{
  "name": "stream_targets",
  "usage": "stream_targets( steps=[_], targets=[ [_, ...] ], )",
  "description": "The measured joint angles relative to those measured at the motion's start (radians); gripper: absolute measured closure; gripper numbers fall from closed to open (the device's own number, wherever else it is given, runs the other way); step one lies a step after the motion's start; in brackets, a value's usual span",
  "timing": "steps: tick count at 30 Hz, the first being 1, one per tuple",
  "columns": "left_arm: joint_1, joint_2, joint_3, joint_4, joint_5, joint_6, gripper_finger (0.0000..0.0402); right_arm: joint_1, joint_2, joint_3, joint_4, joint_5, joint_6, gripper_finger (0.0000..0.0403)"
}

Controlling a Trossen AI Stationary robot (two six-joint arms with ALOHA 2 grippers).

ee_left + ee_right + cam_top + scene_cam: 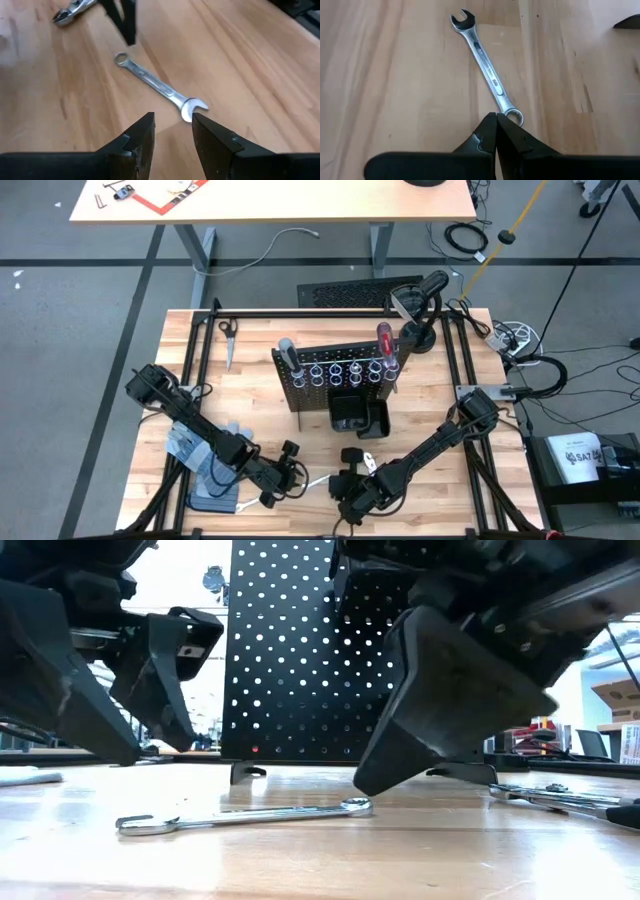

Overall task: Hang tools onto peg board
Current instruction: Hang the silver wrench on the black peg board

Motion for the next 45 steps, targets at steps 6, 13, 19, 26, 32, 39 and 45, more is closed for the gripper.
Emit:
stream_targets(
  steps=[6,13,19,26,32,39,45],
  targets=[
    [0.001,0.000,0.000,-0.004,0.023,0.000,0.0261,-0.032,0.000,0.000,-0.003,0.001,0.001,0.0403],
    [0.001,0.001,-0.006,-0.009,0.026,0.001,0.0261,-0.040,0.004,0.000,-0.008,-0.050,0.020,0.0403],
    [0.001,0.001,-0.014,-0.010,0.026,0.001,0.0261,-0.043,0.028,0.005,-0.020,-0.063,0.049,0.0403],
    [0.000,0.001,-0.015,-0.007,0.031,0.013,0.0261,-0.045,0.030,0.004,-0.019,-0.069,0.050,0.0403],
    [-0.026,0.029,-0.016,0.020,0.052,0.117,0.0261,-0.045,0.031,0.003,-0.019,-0.072,0.054,0.0403],
    [-0.061,0.084,-0.016,0.122,-0.074,0.235,0.0261,-0.046,0.033,0.002,-0.021,-0.078,0.054,0.0403],
    [-0.063,0.086,-0.016,0.153,-0.164,0.246,0.0261,-0.046,0.034,0.002,-0.021,-0.079,0.053,0.0403]
  ],
)
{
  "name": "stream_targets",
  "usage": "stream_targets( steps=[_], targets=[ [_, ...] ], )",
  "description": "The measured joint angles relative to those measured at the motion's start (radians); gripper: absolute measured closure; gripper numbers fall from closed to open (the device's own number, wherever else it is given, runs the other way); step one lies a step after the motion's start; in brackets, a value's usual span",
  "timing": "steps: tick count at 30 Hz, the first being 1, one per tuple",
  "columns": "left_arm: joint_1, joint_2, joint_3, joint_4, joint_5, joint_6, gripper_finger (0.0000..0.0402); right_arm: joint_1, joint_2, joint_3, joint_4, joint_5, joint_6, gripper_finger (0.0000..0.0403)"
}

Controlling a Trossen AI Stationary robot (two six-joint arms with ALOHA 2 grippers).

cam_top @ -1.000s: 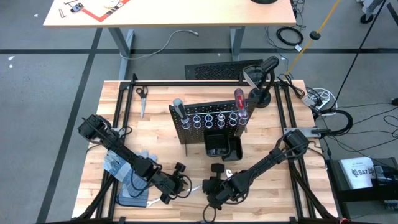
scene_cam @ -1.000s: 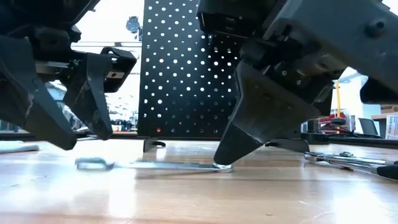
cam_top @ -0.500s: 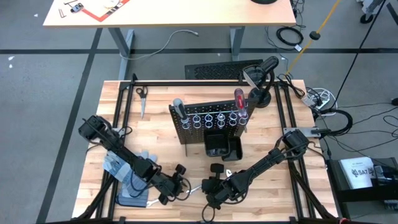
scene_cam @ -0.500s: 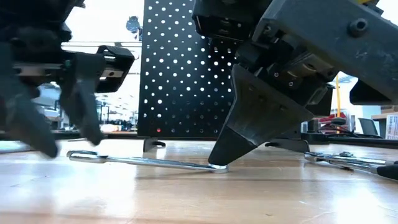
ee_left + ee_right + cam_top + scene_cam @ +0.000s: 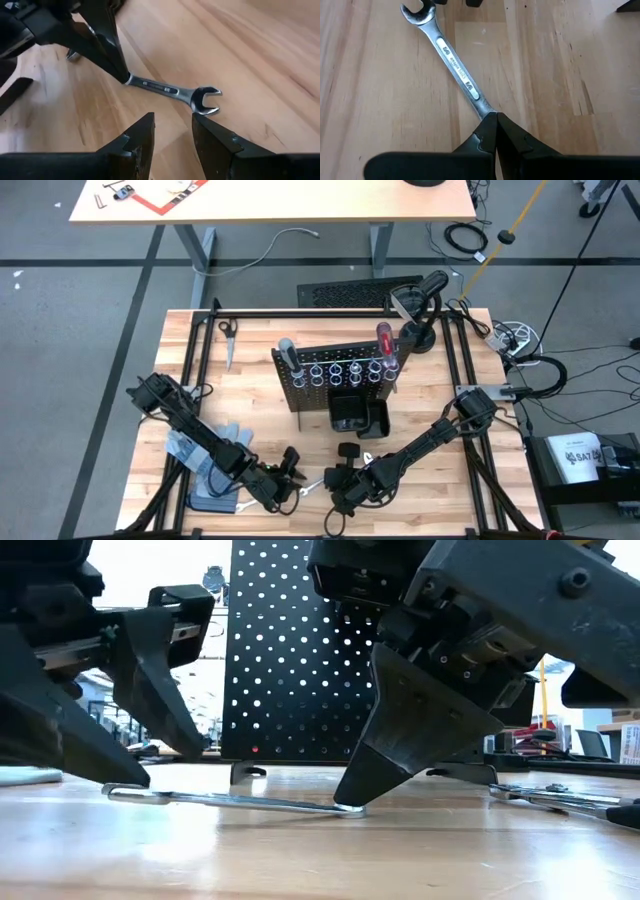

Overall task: Hang tools onto peg board
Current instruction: Hang the silver wrench on the black peg board

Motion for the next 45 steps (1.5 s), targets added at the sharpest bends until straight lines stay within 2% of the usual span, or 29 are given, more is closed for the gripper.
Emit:
stream_targets(
  steps=[7,17,33,40,45],
  targets=[
    [0.001,0.026,0.000,0.019,0.045,0.021,0.0261,0.000,0.000,0.000,0.000,-0.002,0.001,0.0403],
    [-0.003,0.055,0.000,0.091,0.039,0.079,0.0261,0.000,0.000,-0.001,0.000,-0.003,0.005,0.0403],
    [0.008,0.090,0.000,0.201,0.139,0.075,0.0261,-0.007,0.000,-0.001,0.004,-0.008,0.018,0.0403],
    [0.019,0.119,0.006,0.226,0.151,0.076,0.0261,-0.011,0.000,-0.002,0.009,-0.008,0.019,0.0403],
    [0.019,0.119,0.007,0.219,0.117,0.087,0.0261,-0.011,0.000,-0.002,0.009,-0.008,0.020,0.0403]
  ],
)
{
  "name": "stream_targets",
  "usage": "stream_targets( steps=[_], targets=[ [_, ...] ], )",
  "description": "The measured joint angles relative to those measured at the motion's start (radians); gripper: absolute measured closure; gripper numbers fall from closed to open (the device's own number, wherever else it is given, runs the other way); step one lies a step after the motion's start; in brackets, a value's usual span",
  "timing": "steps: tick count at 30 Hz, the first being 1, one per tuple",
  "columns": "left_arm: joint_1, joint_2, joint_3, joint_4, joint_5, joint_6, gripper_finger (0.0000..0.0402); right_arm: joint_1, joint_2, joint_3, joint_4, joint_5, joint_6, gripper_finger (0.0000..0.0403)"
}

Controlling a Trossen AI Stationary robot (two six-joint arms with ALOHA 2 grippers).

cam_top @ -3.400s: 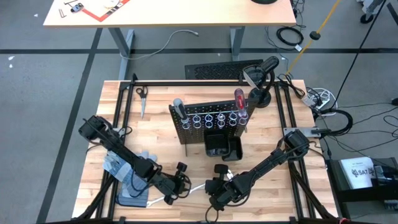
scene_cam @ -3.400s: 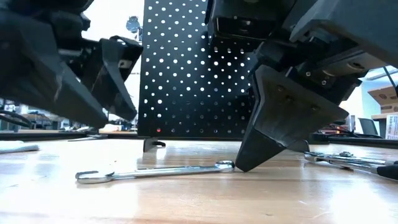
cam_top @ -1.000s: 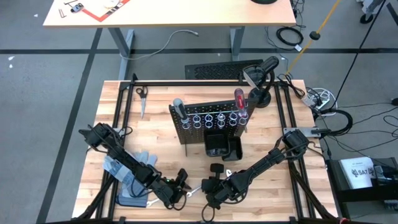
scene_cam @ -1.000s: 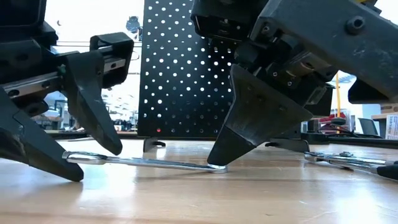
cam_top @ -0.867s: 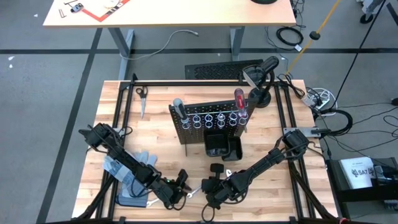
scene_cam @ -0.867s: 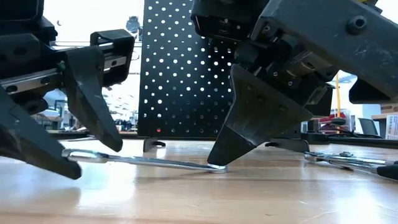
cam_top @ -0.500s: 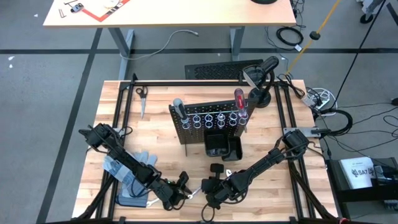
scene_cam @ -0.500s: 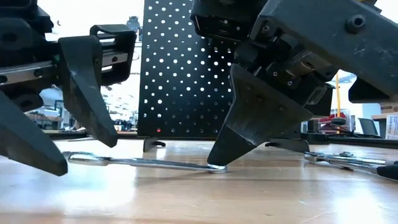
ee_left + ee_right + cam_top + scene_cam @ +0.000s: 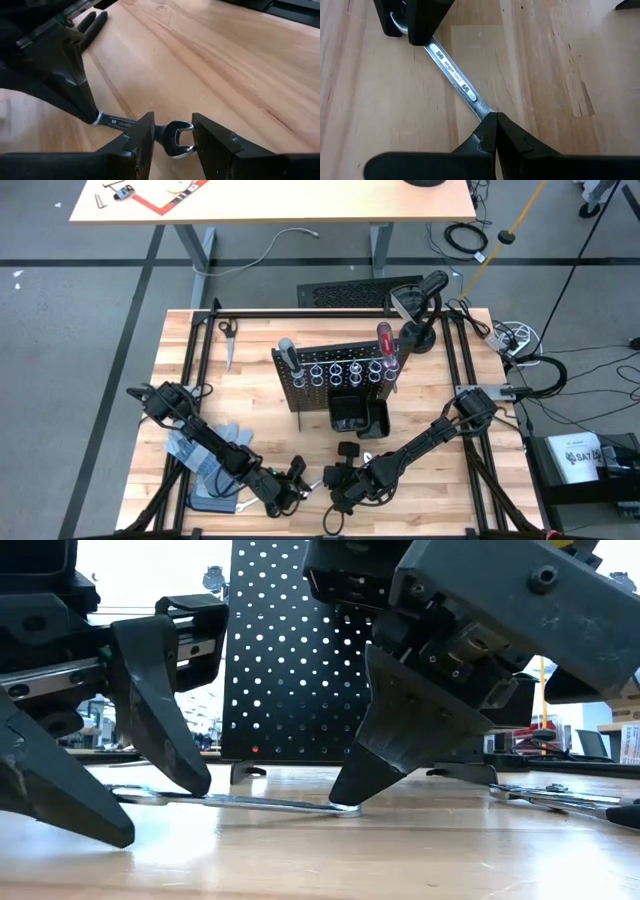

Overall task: Hang tools onto peg board
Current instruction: Hang the silver wrench on the black peg board

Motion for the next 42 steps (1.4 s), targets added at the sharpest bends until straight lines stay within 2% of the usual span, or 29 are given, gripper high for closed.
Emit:
stream_targets(
  steps=[12,22,36,42],
  targets=[
    [0.005,-0.001,0.000,-0.024,-0.085,-0.001,0.0264,0.000,0.000,0.000,0.000,0.006,0.000,0.0403],
    [0.005,-0.001,-0.001,-0.042,-0.135,0.049,0.0352,0.000,-0.002,-0.001,-0.012,0.005,0.000,0.0403],
    [0.007,-0.044,-0.002,-0.092,-0.143,0.010,0.0359,0.000,-0.002,-0.001,-0.004,0.009,-0.006,0.0403],
    [0.007,-0.046,-0.002,-0.098,-0.146,0.008,0.0359,0.008,-0.006,-0.001,0.004,0.050,-0.028,0.0403]
  ],
)
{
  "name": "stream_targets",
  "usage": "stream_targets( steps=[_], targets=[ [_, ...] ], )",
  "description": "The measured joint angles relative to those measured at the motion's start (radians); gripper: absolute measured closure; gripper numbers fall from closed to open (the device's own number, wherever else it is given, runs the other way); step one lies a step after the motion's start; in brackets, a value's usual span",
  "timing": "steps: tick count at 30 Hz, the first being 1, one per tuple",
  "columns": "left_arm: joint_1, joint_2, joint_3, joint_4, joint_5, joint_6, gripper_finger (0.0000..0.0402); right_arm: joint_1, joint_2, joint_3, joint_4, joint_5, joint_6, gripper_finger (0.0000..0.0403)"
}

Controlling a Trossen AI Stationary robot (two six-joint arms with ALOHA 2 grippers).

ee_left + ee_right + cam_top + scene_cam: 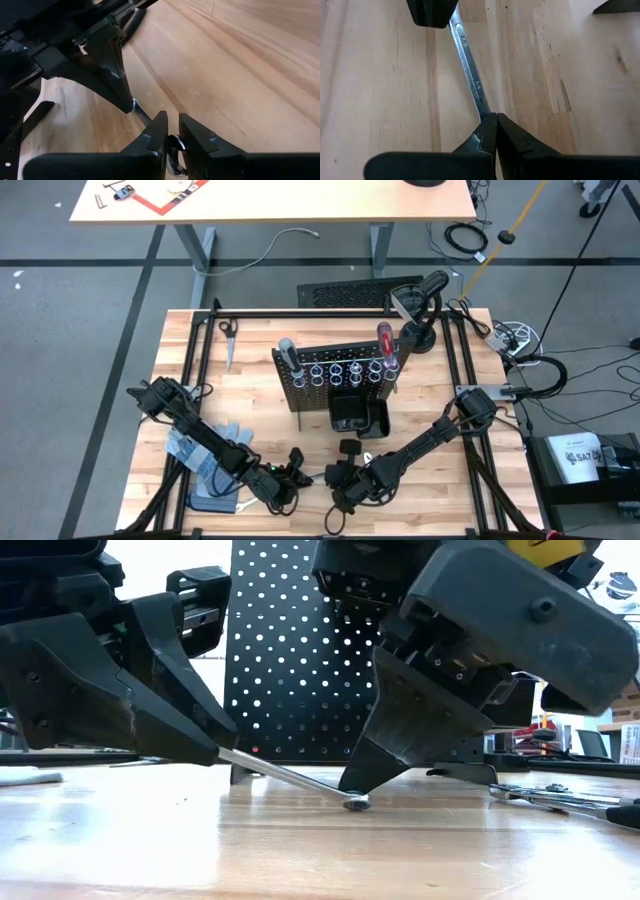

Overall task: Hang tools onto peg board
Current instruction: Hang the silver wrench on the black peg board

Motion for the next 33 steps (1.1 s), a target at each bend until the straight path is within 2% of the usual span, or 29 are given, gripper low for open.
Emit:
stream_targets(
  steps=[7,14,17,25,28,33],
  targets=[
    [0.005,0.000,0.001,0.005,-0.021,-0.019,0.0370,0.020,-0.051,-0.003,0.096,0.056,-0.056,0.0403],
    [0.006,-0.031,-0.002,-0.013,-0.035,-0.044,0.0377,0.021,-0.066,-0.001,0.246,0.051,-0.168,0.0396],
    [0.006,-0.047,-0.002,-0.035,-0.031,-0.067,0.0377,0.017,-0.066,-0.001,0.243,0.055,-0.154,0.0368],
    [0.008,-0.052,-0.002,-0.035,-0.026,-0.084,0.0377,0.013,-0.065,0.000,0.217,0.059,-0.106,0.0247],
    [0.007,-0.052,-0.002,-0.032,-0.026,-0.084,0.0377,0.001,-0.065,0.000,0.143,0.061,-0.032,0.0232],
    [0.007,-0.052,-0.002,-0.027,-0.026,-0.084,0.0377,-0.003,-0.058,0.000,0.128,0.059,-0.002,0.0242]
  ],
)
